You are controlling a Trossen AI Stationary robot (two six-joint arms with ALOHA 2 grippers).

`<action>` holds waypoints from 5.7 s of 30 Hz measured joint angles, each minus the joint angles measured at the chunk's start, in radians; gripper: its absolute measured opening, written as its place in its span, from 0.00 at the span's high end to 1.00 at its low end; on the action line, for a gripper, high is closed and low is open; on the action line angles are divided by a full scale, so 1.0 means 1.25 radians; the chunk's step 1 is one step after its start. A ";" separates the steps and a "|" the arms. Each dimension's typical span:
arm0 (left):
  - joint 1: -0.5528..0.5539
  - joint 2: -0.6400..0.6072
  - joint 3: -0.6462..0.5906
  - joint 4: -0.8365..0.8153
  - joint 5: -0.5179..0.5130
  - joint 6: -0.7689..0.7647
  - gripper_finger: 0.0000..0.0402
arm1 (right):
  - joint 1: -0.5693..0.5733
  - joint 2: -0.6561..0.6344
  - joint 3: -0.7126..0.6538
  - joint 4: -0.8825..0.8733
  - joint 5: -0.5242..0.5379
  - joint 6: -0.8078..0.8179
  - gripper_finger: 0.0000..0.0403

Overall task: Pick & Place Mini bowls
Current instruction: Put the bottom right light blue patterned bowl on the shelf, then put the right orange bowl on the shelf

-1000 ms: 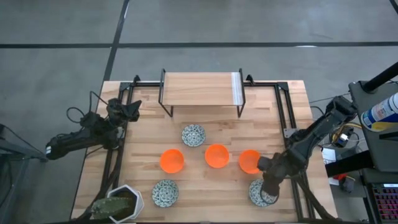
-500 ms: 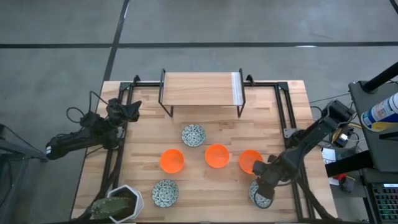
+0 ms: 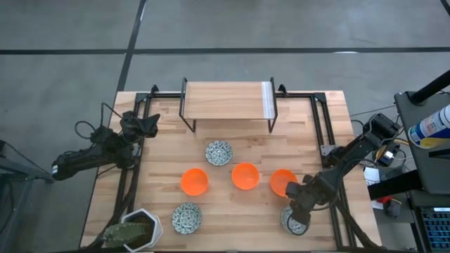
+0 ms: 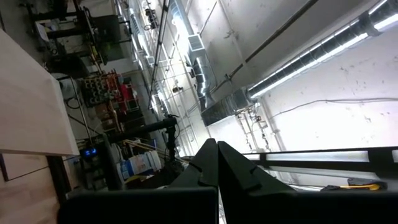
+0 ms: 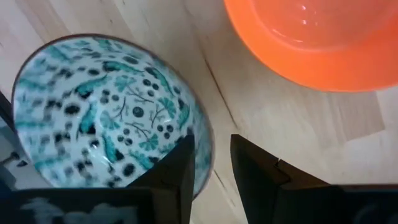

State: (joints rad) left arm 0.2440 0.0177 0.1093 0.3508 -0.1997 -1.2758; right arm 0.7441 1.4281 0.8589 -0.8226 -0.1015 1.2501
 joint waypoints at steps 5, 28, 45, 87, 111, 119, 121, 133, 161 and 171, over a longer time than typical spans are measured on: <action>0.000 0.000 0.000 0.000 0.000 0.000 1.00 | 0.000 0.000 -0.008 0.004 0.000 -0.002 0.78; 0.000 0.000 0.000 0.000 0.000 0.013 1.00 | -0.001 -0.002 -0.052 0.093 -0.038 0.034 0.96; 0.000 0.000 0.000 -0.001 0.000 0.013 1.00 | -0.074 -0.132 0.028 0.060 -0.054 0.133 0.98; 0.000 0.000 0.000 -0.024 0.001 -0.003 1.00 | -1.164 0.284 0.789 -0.382 -0.166 -0.589 0.97; 0.000 0.000 0.000 -0.024 0.001 -0.013 1.00 | -1.267 0.511 1.054 -0.591 -0.173 -0.725 0.97; 0.000 0.000 0.000 -0.024 0.001 -0.012 1.00 | -1.267 0.511 1.053 -0.593 -0.173 -0.743 0.97; 0.000 0.000 0.000 -0.024 0.001 -0.010 1.00 | -1.267 0.511 1.052 -0.593 -0.173 -0.749 0.97; 0.000 0.000 0.000 -0.024 0.001 -0.008 1.00 | -1.266 0.510 1.050 -0.594 -0.168 -0.753 0.90; 0.000 0.000 0.000 -0.025 0.001 -0.009 1.00 | -1.186 0.308 1.048 -0.599 -0.170 -0.918 0.75; 0.000 0.000 0.000 -0.026 0.001 0.001 1.00 | -0.981 0.146 0.977 -0.599 -0.171 -0.858 0.77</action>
State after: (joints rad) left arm 0.2441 0.0177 0.1093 0.3180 -0.1987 -1.2747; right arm -0.4822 1.6111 2.0797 -1.5708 -0.3149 0.1776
